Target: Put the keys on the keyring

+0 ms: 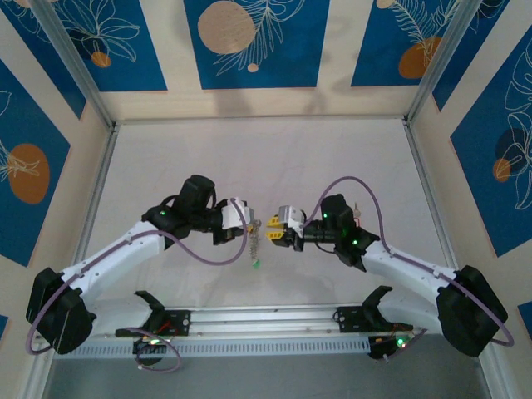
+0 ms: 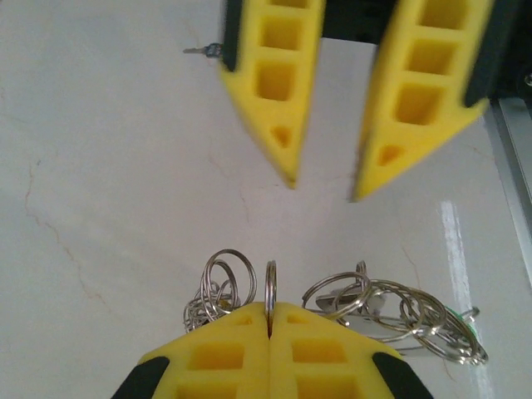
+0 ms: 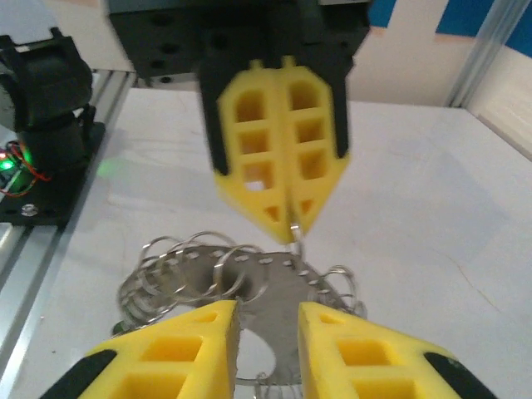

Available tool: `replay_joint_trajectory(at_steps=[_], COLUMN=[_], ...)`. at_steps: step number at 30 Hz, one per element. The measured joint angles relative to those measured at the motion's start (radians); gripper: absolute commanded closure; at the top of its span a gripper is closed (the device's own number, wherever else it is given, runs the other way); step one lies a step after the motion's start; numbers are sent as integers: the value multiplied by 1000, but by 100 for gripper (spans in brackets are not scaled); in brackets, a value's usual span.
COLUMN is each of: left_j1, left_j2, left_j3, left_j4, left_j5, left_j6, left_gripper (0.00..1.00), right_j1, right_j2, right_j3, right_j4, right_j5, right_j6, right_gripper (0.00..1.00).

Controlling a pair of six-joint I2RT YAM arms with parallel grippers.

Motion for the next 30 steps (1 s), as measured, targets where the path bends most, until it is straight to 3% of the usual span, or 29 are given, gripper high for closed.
replay_joint_trajectory(at_steps=[5,12,30], left_j1=[-18,-32,-39], left_j2=[3,15,39], left_j3=[26,61,83], left_j4=[-50,-105,-142], left_j5=[-16,-31,-68], left_j6=[27,49,53], left_gripper=[100,100,100], right_j1=[2,29,54], right_j2=[61,118,123], right_j3=[65,96,96], right_j4=[-27,-48,-111], right_j5=[40,47,32], right_j6=[-14,-51,-103], right_gripper=[74,65,65])
